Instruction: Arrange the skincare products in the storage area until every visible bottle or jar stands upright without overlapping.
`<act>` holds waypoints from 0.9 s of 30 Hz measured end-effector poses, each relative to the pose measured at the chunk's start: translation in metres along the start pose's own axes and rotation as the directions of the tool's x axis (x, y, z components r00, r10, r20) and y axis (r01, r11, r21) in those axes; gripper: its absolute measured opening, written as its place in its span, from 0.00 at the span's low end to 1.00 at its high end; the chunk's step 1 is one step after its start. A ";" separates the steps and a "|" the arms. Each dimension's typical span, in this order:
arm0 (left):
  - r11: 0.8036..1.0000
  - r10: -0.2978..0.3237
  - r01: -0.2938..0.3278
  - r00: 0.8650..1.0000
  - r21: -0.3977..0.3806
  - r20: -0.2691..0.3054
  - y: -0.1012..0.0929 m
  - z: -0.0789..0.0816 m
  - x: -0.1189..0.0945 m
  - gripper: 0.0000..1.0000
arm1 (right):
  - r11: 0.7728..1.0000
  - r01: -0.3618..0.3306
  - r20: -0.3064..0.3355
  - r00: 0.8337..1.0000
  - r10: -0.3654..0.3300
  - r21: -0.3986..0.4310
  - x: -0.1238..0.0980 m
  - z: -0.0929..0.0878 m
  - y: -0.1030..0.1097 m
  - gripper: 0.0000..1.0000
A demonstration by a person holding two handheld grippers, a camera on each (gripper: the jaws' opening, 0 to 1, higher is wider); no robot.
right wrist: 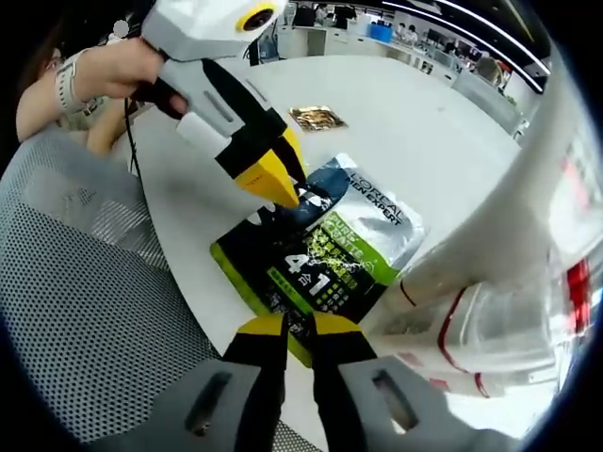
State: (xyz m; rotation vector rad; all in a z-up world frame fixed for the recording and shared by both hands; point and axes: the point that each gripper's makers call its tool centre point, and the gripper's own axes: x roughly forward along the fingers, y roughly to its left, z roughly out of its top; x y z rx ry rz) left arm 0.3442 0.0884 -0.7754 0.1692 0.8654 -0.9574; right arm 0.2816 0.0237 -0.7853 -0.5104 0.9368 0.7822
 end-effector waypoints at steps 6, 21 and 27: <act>1.000 0.006 -0.005 1.000 0.022 -0.012 0.000 -0.003 0.002 0.16 | 1.000 -0.003 -0.005 1.000 0.003 0.002 0.000 0.000 0.000 0.10; 0.954 0.084 -0.072 0.996 0.291 -0.028 -0.003 -0.005 0.002 0.14 | 1.000 -0.018 -0.018 1.000 0.017 -0.013 0.000 0.000 0.000 0.10; 0.967 0.101 -0.078 0.991 0.242 -0.085 -0.005 -0.006 -0.007 0.26 | 0.999 -0.011 -0.023 1.000 0.010 -0.039 0.000 0.000 0.001 0.10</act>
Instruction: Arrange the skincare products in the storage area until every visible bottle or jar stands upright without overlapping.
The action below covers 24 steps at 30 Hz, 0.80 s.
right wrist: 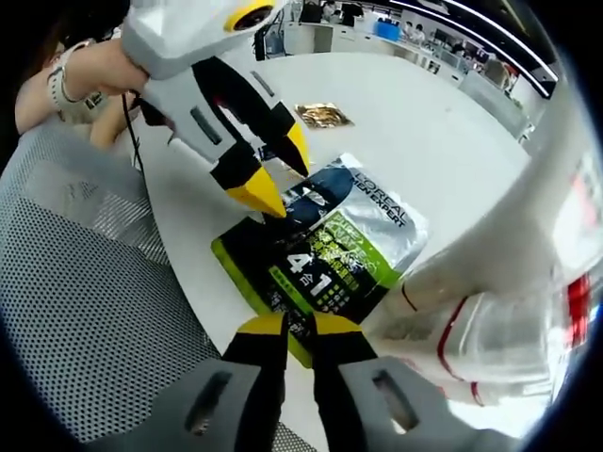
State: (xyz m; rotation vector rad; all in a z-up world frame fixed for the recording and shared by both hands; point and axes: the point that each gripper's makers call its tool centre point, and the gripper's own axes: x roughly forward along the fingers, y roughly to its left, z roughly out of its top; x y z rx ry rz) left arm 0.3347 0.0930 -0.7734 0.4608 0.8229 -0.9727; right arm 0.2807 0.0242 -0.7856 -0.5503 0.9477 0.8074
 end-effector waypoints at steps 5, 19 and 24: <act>0.994 0.013 -0.006 0.998 -0.109 0.060 -0.001 0.005 -0.022 0.26 | 0.999 0.008 -0.004 1.000 -0.008 -0.031 0.000 0.000 0.001 0.10; 0.975 0.123 -0.095 0.983 -0.199 0.134 0.000 0.005 -0.082 0.37 | 0.995 0.013 -0.026 1.000 -0.016 -0.096 0.001 0.001 0.003 0.09; 0.966 0.159 -0.121 0.974 -0.228 0.159 -0.003 0.005 -0.097 0.44 | 0.988 0.029 -0.046 0.998 -0.036 -0.150 -0.004 0.000 0.001 0.17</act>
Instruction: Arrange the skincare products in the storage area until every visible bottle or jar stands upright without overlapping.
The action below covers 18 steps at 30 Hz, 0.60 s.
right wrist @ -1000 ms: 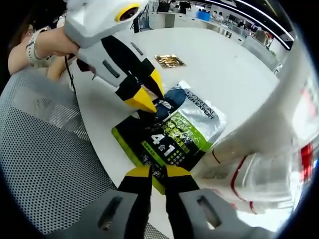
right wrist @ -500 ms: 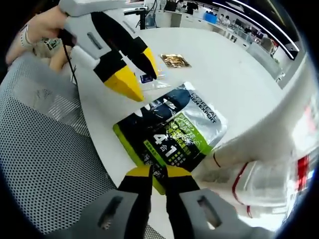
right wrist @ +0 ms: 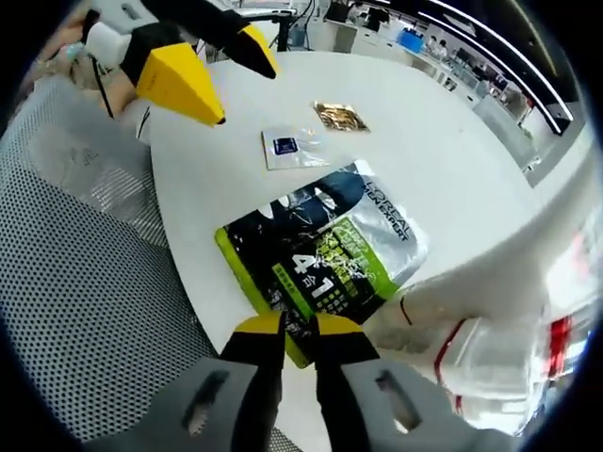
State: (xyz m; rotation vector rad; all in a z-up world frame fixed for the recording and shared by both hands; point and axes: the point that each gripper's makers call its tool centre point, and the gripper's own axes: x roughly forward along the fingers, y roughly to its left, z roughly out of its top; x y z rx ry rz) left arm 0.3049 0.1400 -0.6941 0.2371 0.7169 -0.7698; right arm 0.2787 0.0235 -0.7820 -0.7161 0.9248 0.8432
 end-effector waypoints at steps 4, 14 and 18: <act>0.999 0.033 -0.033 0.999 -0.016 0.026 0.002 0.003 -0.014 0.50 | 0.998 -0.033 0.135 0.990 0.025 0.056 -0.023 0.021 0.006 0.18; 0.993 0.101 -0.096 0.992 -0.074 0.077 0.003 0.007 -0.045 0.63 | 0.985 0.044 0.371 0.923 -0.104 0.167 -0.110 0.045 -0.008 0.29; 0.992 0.107 -0.101 0.991 -0.076 0.076 -0.003 0.007 -0.051 0.68 | 0.978 0.098 0.396 0.903 -0.166 0.186 -0.133 0.040 -0.012 0.40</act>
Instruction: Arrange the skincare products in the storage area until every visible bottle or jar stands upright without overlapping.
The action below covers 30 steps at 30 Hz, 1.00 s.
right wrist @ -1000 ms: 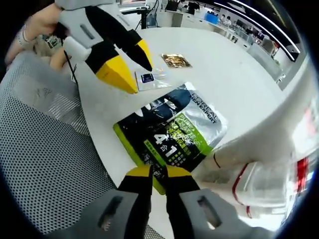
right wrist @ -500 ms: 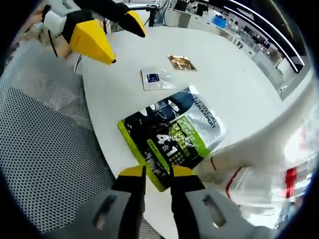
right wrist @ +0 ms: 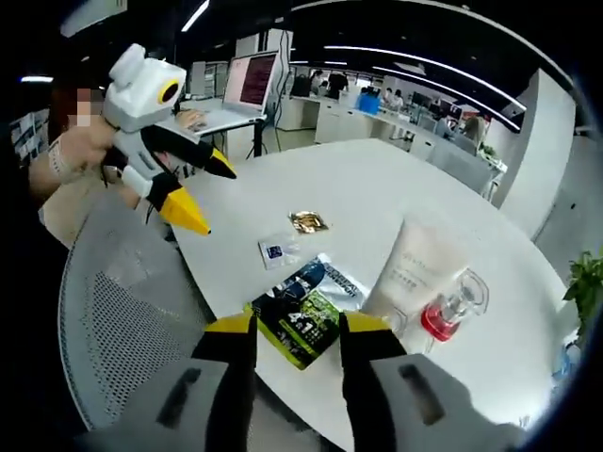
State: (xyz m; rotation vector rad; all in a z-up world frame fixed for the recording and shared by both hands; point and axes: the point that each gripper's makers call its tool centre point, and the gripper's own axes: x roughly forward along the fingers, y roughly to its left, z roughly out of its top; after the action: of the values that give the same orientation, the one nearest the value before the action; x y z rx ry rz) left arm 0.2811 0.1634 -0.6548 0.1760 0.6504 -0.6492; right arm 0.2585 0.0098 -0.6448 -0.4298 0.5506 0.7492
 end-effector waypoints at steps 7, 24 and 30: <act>1.000 -0.008 0.008 1.000 -0.018 -0.005 -0.009 -0.005 -0.004 0.76 | 0.990 0.101 0.041 0.994 -0.106 0.099 -0.014 -0.002 -0.020 0.70; 0.999 0.038 -0.037 0.999 -0.037 0.012 -0.011 -0.010 -0.026 0.90 | 0.970 0.181 0.053 0.980 -0.191 0.162 -0.035 -0.013 -0.043 0.99; 0.998 0.048 -0.048 0.999 -0.033 -0.003 -0.012 -0.017 -0.029 0.96 | 0.971 0.175 0.073 0.979 -0.189 0.162 -0.038 -0.009 -0.041 0.99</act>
State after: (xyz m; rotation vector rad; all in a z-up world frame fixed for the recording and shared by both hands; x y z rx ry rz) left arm 0.2481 0.1746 -0.6500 0.1612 0.6564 -0.5916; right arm 0.2626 -0.0421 -0.6220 -0.2967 0.4757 0.5419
